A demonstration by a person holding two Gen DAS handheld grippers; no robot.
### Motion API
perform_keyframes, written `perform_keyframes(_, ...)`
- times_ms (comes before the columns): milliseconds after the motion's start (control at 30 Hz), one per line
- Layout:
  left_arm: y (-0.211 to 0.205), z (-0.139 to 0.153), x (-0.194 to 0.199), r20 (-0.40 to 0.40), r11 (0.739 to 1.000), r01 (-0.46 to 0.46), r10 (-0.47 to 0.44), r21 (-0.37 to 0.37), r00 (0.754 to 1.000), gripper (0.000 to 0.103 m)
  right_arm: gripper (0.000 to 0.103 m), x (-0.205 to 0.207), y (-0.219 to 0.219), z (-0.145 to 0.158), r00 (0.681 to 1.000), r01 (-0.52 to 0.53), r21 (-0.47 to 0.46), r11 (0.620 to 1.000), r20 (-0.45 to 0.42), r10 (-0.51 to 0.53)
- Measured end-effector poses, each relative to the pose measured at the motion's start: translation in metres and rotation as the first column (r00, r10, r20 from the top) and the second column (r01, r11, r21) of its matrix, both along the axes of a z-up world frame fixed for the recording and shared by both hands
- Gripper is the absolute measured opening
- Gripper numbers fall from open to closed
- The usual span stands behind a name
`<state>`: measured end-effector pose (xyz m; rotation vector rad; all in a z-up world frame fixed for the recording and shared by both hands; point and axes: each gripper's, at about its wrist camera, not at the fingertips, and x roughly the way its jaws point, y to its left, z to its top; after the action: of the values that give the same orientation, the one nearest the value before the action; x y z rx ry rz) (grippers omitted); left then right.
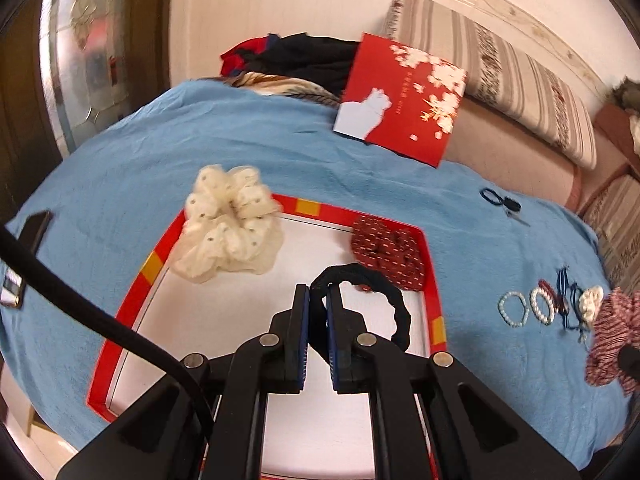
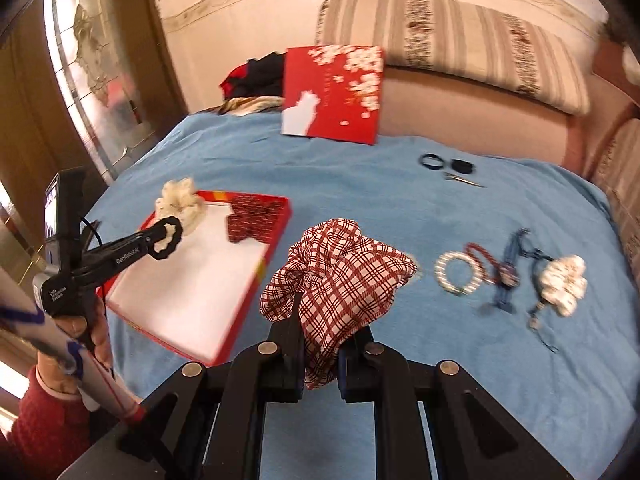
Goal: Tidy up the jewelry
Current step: 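Carry the hair tie and plaid scrunchie into the tray and open both tools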
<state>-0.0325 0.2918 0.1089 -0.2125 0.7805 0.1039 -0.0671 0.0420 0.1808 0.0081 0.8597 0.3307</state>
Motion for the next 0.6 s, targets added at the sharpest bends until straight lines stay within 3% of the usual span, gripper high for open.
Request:
perform_keyframes(333, 0.065, -0.031, 0.003, -0.099, 0.982, -0.164, 0.155, -0.09, 0.983, 0.008, 0.013, 0.058, 0.084, -0.021, 0.99, -0.132, 0.1, 0.986, -0.04, 0.136)
perform_keyframes(433, 0.074, -0.038, 0.009, -0.12, 0.977, -0.178, 0.164, -0.118, 0.979, 0.008, 0.013, 0.072, 0.111, -0.036, 0.98, -0.172, 0.11, 0.979, -0.081, 0.181)
perform_keyframes(600, 0.071, -0.046, 0.018, -0.165, 0.98, -0.177, 0.16, -0.095, 0.973, 0.008, 0.013, 0.096, 0.145, -0.074, 0.961, -0.199, 0.133, 0.971, -0.168, 0.22)
